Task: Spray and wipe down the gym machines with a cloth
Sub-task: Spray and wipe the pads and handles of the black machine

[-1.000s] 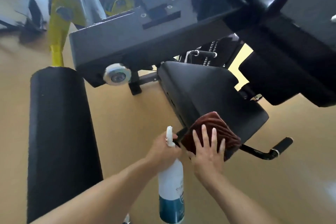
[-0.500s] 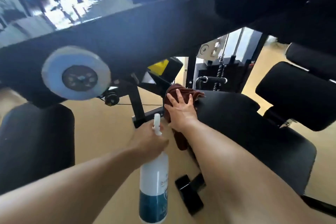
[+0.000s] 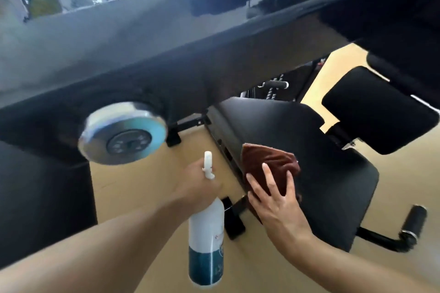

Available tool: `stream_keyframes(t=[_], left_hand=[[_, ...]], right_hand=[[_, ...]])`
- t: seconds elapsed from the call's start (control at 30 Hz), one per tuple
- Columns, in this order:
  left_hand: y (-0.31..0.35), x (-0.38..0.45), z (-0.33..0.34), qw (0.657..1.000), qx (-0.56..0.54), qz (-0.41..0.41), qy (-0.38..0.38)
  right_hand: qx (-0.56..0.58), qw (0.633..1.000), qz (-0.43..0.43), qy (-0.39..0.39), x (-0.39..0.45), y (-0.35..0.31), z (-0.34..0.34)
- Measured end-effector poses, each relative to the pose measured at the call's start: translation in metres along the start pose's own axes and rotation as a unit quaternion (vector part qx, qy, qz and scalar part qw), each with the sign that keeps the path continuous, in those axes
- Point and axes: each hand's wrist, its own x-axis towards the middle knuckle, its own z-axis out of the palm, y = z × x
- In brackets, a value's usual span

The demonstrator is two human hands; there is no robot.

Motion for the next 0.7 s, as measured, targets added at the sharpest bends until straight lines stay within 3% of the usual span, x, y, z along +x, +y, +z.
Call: stream_keyframes(t=[0.13,0.27,0.37,0.5,0.6,0.7], left_hand=[[-0.015,0.002,-0.002,0.998,-0.004,-0.017,0.055],[-0.031,0.005,-0.010,0.998,0.009,-0.007,0.054],[-0.036,0.009,-0.022,0.998,0.019,-0.006,0.058],[-0.029,-0.008,-0.023,0.998,0.044,-0.005,0.038],[-0.017,-0.040,-0.010,0.999,0.050,-0.010,-0.019],[-0.006,-0.079,0.003,0.995,0.031,-0.019,-0.089]], right_hand=[[-0.071,0.997,-0.010,0.028,0.106,-0.003,-0.029],[-0.032,0.997,0.029,0.067,0.203,0.004,-0.067],[-0.007,0.994,0.048,0.095,0.220,0.004,-0.080],[0.017,0.994,0.050,0.097,0.167,-0.003,-0.052],[0.051,0.996,0.034,0.072,0.080,-0.006,-0.007],[0.101,0.987,0.069,0.105,-0.026,-0.007,0.035]])
